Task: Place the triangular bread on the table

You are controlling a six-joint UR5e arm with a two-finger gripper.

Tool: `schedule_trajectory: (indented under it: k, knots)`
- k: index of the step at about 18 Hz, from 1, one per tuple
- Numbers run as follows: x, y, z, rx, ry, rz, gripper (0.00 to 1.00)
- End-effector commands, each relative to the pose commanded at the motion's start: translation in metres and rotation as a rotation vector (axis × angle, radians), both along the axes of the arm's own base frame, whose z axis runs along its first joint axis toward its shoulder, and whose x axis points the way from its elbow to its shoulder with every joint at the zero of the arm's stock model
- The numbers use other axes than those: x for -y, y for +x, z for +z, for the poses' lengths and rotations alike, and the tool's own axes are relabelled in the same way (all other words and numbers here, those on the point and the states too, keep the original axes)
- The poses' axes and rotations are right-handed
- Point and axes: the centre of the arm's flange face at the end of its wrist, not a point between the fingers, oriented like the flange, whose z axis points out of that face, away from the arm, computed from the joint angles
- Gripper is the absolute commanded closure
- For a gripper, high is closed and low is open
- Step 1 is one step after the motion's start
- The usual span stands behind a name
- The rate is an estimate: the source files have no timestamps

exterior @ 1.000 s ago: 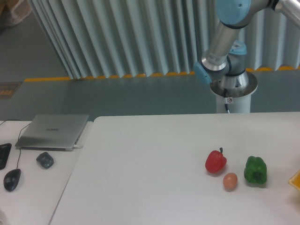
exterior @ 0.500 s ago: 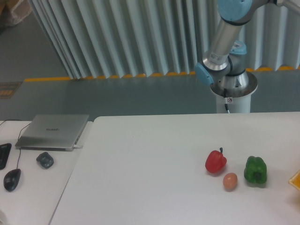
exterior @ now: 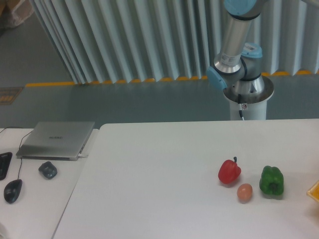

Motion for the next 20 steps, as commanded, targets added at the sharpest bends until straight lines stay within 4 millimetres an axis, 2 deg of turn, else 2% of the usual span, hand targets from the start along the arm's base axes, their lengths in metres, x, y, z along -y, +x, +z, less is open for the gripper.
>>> schedule_trajectory:
  k: [3, 6, 10, 13, 17, 20]
  knots:
    - [-0.04, 0.033, 0.007, 0.022, -0.019, 0.076, 0.78]
    - [-0.09, 0.061, 0.011, -0.035, 0.006, 0.144, 0.78]
    - [-0.121, 0.071, 0.016, -0.111, 0.074, 0.207, 0.78]
    - [-0.142, 0.078, 0.008, -0.138, 0.09, 0.235, 0.78]
    - [-0.171, 0.091, -0.023, -0.28, -0.037, 0.229, 0.78]
    - [-0.186, 0.096, -0.043, -0.27, -0.051, 0.268, 0.78]
